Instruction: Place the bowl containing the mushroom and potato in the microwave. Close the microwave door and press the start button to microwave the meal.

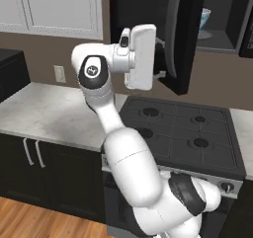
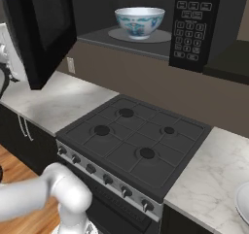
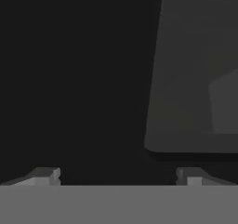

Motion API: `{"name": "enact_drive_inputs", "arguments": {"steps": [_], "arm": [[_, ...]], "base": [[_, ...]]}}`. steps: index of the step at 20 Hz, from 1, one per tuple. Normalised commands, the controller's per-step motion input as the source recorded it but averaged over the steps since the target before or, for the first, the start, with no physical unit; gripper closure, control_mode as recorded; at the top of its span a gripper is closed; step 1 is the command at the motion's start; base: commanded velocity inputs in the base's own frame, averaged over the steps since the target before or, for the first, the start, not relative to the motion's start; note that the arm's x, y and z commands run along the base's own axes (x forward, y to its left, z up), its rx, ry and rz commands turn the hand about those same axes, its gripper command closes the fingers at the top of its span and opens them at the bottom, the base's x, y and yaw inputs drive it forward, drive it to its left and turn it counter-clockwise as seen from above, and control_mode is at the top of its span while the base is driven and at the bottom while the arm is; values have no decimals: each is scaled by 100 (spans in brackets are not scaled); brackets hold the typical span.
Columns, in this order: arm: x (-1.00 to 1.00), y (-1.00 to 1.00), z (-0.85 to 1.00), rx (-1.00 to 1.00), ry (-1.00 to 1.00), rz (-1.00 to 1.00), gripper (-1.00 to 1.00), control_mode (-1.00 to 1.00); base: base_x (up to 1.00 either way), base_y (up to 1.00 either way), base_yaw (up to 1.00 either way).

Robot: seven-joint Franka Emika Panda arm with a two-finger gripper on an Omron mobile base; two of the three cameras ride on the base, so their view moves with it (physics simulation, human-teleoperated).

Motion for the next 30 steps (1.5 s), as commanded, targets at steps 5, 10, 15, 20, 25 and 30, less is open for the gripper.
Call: {"name": "enact_drive_inputs", "arguments": {"steps": [5,10,15,20,25,30], "arm": [[0,-100,0,22,-8,40,-100,-100],[11,-100,0,22,-11,47,-100,-100],[58,-73,0,21,-19,51,-100,-100],[90,-40,-24,10,-18,42,-100,-100],[92,-17,-35,0,-11,24,-100,-100],[53,-43,17,0,-2,3,-100,-100]], "base": [[0,0,0],[0,0,0],[0,0,0],[0,0,0],[0,0,0],[0,0,0]]}}
